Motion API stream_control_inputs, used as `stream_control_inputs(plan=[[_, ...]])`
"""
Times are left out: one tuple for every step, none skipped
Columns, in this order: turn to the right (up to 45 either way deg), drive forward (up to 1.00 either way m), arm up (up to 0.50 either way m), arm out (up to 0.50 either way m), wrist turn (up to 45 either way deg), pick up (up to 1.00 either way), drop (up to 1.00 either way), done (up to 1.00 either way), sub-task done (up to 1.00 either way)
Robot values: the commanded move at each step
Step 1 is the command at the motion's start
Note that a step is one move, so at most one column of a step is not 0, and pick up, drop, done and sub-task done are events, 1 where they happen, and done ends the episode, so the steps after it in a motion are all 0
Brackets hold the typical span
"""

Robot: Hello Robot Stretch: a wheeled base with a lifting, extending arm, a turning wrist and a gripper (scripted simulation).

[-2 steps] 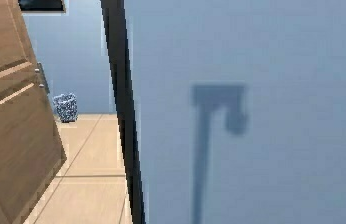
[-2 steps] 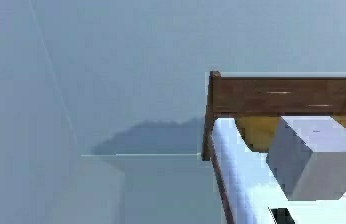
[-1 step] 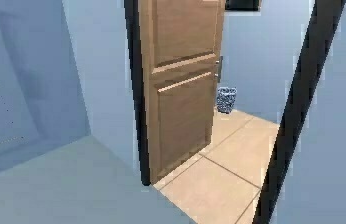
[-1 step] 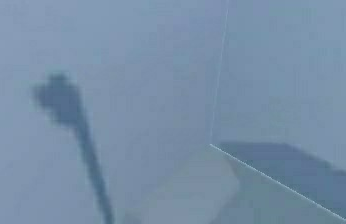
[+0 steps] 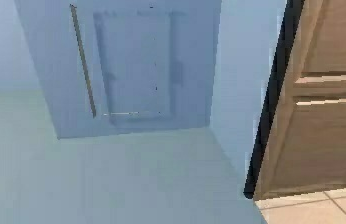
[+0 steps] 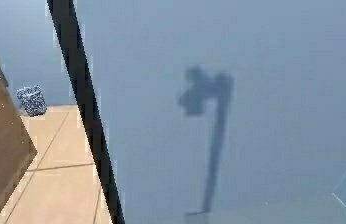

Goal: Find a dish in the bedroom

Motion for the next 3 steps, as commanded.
stream_control_inputs(plan=[[0.0,0.6,0.0,0.0,0.0,0.0,0.0,0.0,0.0],[-45.0,0.0,0.0,0.0,0.0,0.0,0.0,0.0,0.0],[-18.0,0.0,0.0,0.0,0.0,0.0,0.0,0.0,0.0]])
